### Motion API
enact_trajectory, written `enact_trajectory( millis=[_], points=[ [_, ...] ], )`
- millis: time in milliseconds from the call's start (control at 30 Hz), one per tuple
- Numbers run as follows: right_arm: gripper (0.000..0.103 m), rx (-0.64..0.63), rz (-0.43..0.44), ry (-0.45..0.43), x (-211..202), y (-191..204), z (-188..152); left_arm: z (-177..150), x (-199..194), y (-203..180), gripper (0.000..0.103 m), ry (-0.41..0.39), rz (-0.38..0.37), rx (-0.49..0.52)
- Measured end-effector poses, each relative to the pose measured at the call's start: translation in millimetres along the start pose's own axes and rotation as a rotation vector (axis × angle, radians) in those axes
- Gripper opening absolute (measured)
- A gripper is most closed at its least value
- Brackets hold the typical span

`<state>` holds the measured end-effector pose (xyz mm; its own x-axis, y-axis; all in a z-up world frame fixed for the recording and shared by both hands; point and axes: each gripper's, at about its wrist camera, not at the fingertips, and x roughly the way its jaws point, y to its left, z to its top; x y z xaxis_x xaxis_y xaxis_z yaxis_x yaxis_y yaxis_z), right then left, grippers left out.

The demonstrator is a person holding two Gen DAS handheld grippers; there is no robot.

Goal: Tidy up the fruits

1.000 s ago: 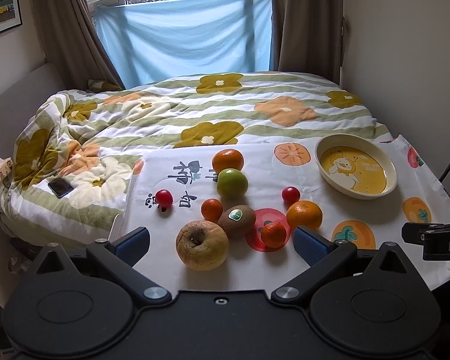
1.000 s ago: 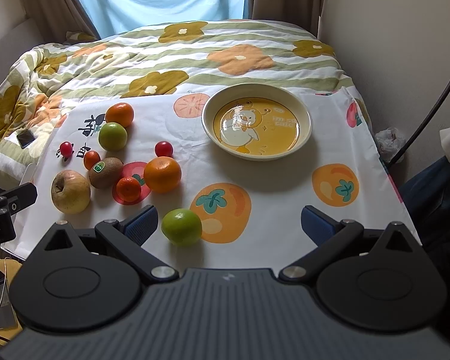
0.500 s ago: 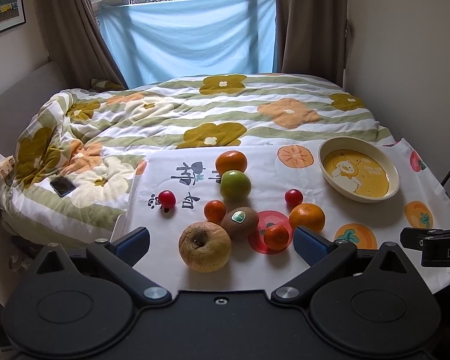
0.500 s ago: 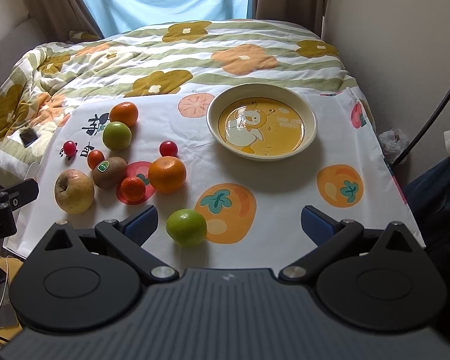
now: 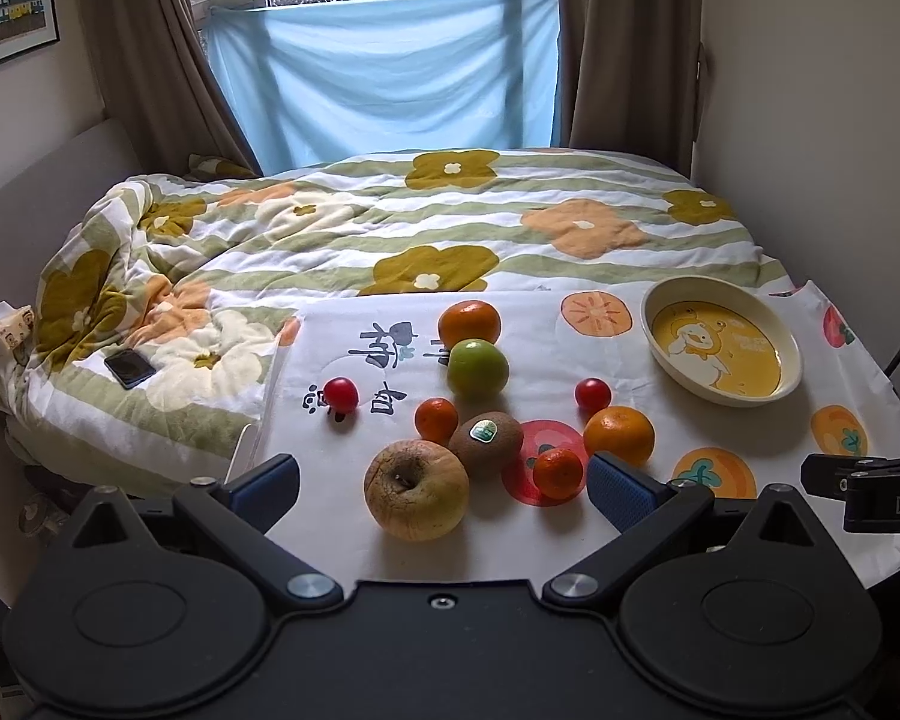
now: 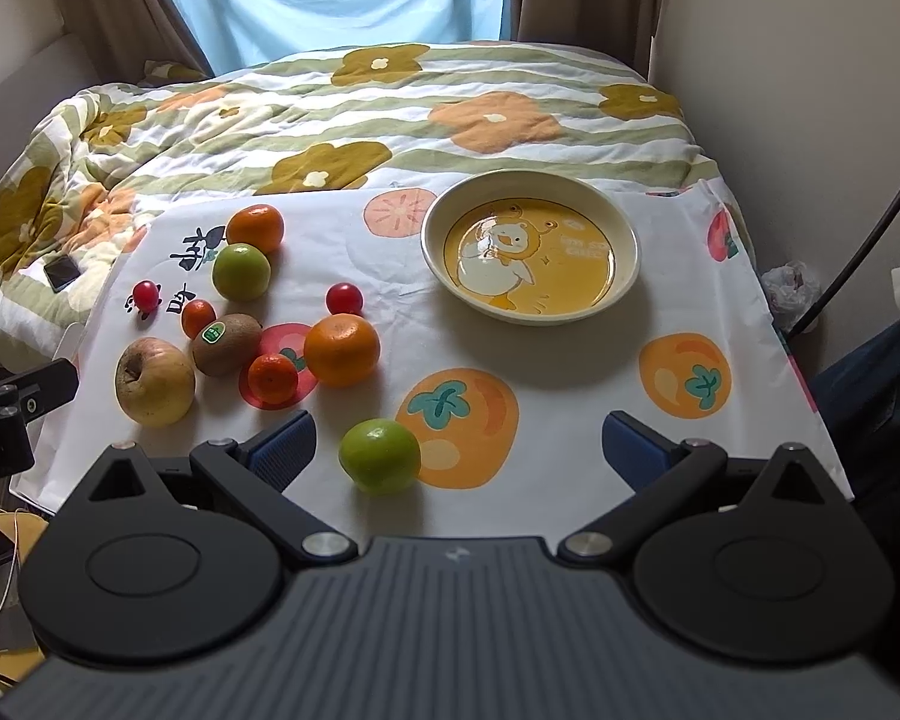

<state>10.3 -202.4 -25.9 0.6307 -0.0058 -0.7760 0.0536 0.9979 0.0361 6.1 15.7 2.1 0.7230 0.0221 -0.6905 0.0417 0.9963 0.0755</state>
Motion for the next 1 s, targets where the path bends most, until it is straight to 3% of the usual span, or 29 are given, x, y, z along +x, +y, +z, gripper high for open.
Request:
enact_trajectory(
  millis=[1000],
  points=[
    [0.103,0.001,-0.002,-0.002,-4.8,-0.8,-1.3,-1.7,-1.5,1.1,0.103,0.012,-0.016,0.008]
  ],
)
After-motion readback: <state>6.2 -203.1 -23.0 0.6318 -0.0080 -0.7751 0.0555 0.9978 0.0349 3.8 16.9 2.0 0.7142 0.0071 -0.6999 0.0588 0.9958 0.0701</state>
